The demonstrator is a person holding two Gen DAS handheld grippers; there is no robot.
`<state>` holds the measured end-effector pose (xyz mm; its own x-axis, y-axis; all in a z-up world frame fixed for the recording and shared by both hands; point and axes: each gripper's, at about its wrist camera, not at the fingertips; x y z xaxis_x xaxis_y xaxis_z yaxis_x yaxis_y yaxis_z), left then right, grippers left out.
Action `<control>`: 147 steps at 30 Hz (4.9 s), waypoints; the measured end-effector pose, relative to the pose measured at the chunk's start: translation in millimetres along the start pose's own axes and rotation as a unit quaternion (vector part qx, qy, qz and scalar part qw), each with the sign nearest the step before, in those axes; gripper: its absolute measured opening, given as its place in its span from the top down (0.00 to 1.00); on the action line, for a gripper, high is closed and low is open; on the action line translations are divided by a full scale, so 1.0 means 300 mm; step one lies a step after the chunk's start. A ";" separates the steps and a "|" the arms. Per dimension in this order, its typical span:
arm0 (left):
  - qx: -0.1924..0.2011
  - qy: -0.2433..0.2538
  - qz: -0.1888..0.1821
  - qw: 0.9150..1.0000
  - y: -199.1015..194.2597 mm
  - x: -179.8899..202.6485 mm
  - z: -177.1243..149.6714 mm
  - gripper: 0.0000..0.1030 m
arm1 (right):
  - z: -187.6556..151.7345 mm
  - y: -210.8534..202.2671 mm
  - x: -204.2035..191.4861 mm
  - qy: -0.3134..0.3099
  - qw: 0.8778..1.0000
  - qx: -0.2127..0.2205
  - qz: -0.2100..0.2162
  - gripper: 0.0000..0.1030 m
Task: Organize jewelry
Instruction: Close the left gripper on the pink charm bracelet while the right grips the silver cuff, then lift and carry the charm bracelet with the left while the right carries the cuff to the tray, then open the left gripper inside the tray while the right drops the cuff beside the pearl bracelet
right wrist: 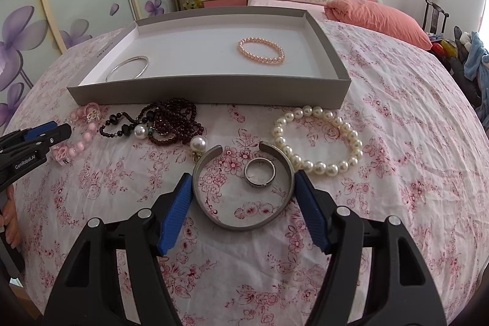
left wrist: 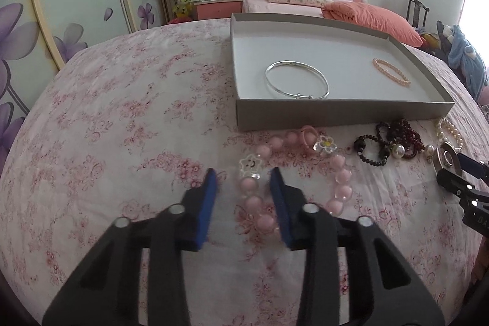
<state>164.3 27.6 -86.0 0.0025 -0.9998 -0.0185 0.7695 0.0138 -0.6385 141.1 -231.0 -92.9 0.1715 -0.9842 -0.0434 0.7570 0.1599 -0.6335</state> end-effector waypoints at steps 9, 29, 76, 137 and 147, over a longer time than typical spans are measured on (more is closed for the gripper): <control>0.004 0.013 -0.003 1.000 -0.013 0.018 0.003 0.86 | 0.006 -0.007 0.021 0.018 1.000 0.007 0.004 0.35; 0.095 -0.014 -0.080 0.992 -0.198 0.049 0.061 0.86 | 0.034 -0.084 0.045 0.040 0.998 0.053 0.008 0.35; 0.247 0.023 -0.028 0.968 -0.471 0.185 0.123 0.87 | 0.138 -0.403 0.001 0.043 0.962 0.269 -0.014 0.35; 0.168 -0.023 -0.047 0.984 0.167 0.192 0.457 0.85 | 0.380 0.211 0.015 0.075 0.992 0.097 -0.014 0.34; 0.190 -0.044 -0.022 0.981 0.073 0.119 0.474 0.83 | 0.388 0.119 0.047 0.084 0.989 0.121 -0.020 0.34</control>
<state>272.1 -9.6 8.8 0.0065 -0.9968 0.0792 0.9524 -0.0180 -0.3044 244.0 -230.3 -26.3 0.0461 -0.9857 -0.1618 0.8935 0.1131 -0.4345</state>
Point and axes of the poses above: each gripper's, at about its wrist camera, not at the fingertips, and y roughly the way its jaws point, x to its right, z to its top, and after that the axes turned 12 degrees about x, right-handed
